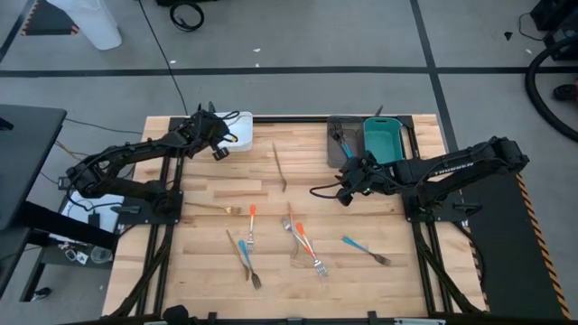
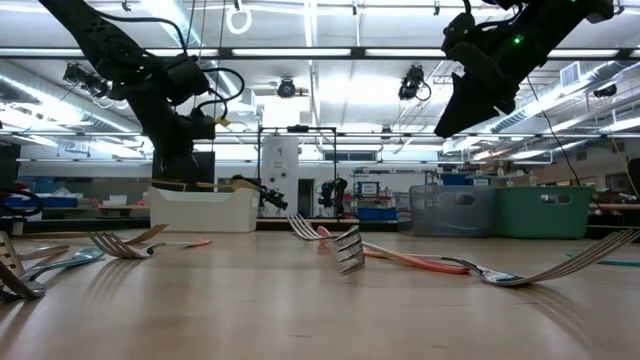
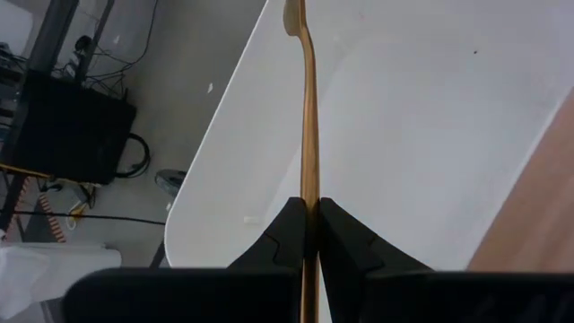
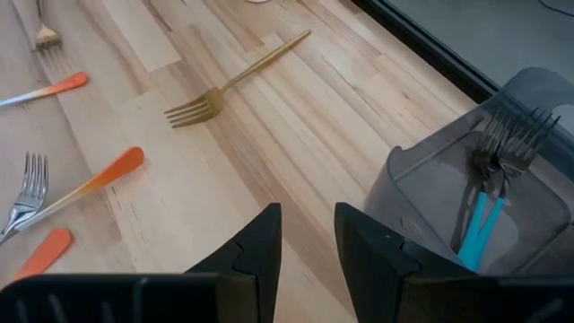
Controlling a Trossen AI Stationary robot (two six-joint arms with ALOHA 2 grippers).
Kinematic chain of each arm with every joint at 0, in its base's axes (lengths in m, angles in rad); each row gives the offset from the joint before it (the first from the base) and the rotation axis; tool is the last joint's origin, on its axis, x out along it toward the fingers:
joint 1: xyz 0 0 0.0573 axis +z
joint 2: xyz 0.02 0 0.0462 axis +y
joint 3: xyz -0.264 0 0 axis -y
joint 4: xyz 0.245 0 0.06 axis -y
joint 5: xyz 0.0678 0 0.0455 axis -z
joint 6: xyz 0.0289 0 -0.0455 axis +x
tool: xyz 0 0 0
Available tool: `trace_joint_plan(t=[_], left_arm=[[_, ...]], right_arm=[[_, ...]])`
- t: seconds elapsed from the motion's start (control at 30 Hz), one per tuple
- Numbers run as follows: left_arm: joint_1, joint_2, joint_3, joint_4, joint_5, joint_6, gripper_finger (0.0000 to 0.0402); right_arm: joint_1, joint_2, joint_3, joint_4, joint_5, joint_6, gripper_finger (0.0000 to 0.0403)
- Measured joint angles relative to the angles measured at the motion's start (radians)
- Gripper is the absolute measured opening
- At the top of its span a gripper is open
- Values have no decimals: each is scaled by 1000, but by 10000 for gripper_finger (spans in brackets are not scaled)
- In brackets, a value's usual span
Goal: Sort silverware by color (type)
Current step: Put the middle right gold fork into the white bin, then put the middle left gold fork into the white bin
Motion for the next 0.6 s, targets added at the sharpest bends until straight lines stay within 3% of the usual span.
trace_joint_plan(t=[0.17, 0.43, 0.6], left_arm=[[2, 0, 0, 0, 8, -6, 32], [1, 1, 0, 1, 8, -29, 134], [-11, -1, 0, 7, -10, -53, 164]], right_arm=[[0, 0, 0, 0, 0, -1, 116], [0, 0, 0, 0, 0, -2, 116], [0, 0, 0, 0, 0, -2, 116]])
